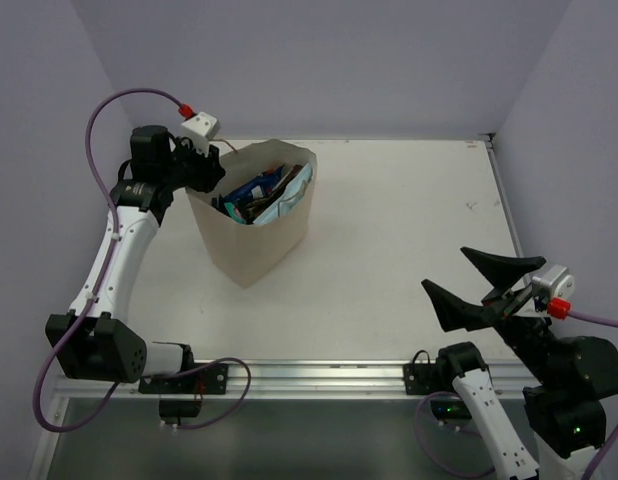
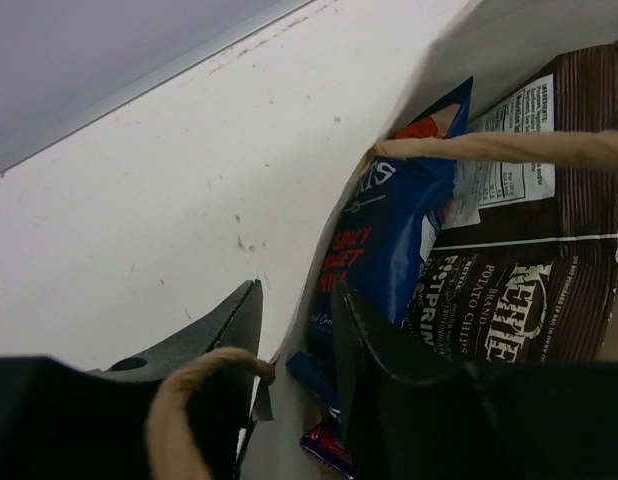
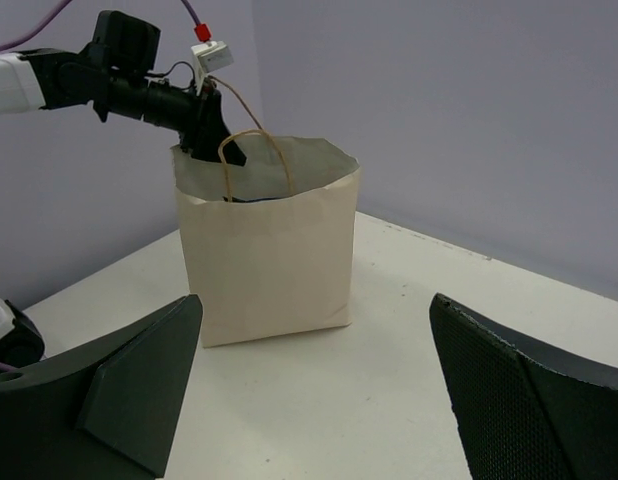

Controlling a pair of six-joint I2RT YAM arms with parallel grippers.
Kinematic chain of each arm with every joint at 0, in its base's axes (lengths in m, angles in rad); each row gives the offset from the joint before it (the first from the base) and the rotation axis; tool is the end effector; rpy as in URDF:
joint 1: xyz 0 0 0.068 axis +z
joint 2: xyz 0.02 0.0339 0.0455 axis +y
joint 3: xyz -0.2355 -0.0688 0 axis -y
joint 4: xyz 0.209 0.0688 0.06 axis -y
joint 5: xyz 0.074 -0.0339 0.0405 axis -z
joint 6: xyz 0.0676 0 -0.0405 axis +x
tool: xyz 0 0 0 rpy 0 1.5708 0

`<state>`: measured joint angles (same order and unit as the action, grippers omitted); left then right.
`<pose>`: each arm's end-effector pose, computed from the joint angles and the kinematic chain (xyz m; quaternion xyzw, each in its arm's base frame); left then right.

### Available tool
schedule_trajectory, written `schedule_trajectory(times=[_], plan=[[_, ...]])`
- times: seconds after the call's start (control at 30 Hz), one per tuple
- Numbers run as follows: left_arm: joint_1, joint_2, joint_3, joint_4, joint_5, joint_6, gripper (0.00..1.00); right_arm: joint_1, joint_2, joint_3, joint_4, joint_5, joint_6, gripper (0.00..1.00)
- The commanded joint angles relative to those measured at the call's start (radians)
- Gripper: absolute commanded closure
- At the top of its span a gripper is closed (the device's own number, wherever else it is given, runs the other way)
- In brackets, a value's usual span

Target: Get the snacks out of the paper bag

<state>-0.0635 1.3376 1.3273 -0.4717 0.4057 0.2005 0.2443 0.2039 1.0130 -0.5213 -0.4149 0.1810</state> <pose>0.2935 -0.0454 0.3374 0.2137 0.8169 -0.1372 0.5179 0.0133 0.0314 0.3924 -0.1835 0.5801 0.2859 0.7403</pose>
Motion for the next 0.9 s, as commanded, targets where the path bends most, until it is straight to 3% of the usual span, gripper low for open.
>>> schedule_trajectory(times=[0.0,0.17,0.27,0.53,0.87], plan=[[0.01,0.003,0.027,0.041,0.042,0.022,0.62,0.006,0.026,0.002,0.023,-0.022,-0.012,0.01],[0.01,0.005,0.032,0.03,0.1,0.023,0.91,0.006,0.026,0.002,0.023,-0.024,-0.012,0.01],[0.008,0.0,0.041,0.022,0.139,0.02,0.97,0.006,0.029,0.004,0.024,-0.027,-0.012,0.01],[-0.002,-0.032,0.062,0.008,0.263,-0.023,1.0,0.006,0.103,0.047,0.021,-0.099,-0.023,0.01],[-0.22,-0.167,-0.002,-0.033,0.041,0.004,1.0,0.006,0.25,0.099,0.084,-0.209,-0.014,0.01]])
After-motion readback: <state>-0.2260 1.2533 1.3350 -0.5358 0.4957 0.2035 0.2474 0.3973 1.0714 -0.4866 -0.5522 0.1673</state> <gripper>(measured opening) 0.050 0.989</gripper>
